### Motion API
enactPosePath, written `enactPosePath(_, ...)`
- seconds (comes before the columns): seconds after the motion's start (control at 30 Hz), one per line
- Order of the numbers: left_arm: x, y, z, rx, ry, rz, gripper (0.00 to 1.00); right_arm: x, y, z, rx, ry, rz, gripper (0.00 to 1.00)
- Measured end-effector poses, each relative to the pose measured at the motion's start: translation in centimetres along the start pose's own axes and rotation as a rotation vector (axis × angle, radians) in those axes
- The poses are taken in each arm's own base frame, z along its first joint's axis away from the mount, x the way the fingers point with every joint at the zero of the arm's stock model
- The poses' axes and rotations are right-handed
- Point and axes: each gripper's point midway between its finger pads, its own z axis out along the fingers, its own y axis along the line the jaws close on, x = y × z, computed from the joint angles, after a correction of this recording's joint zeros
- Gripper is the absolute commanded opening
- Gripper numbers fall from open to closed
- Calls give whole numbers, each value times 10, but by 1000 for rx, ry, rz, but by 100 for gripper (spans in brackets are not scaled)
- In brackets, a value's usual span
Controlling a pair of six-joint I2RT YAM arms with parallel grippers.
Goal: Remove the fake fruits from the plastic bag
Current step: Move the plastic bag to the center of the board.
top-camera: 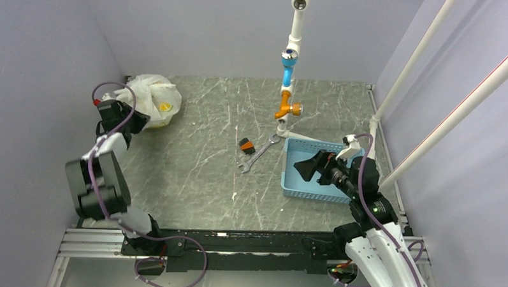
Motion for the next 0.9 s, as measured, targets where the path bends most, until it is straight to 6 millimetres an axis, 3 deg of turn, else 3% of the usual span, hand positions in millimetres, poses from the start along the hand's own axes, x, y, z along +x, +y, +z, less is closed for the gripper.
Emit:
enactPosePath(0.17, 77, -36, -63, 112, 117, 101, 0, 29, 11, 10, -122, 90, 81, 100)
enactPosePath(0.37, 183, -28, -121, 228, 298, 141, 0, 43, 27, 7, -186, 135, 93, 100)
enactPosePath(0.5, 235, -28, -149, 290, 431, 160, 0, 59, 40, 10, -226, 197, 73, 100)
enactPosePath(0.7, 268, -47, -189, 417, 529, 194, 8, 101, 62, 11, -251, 323, 20, 100)
enactPosePath(0.8, 281, -51, -209, 483, 567, 197, 34, 119, 74, 13, -259, 360, -22, 100)
enactPosePath(0.9, 290, -56, -227, 560, 615, 181, 54, 138, 88, 17, -256, 406, -59, 100)
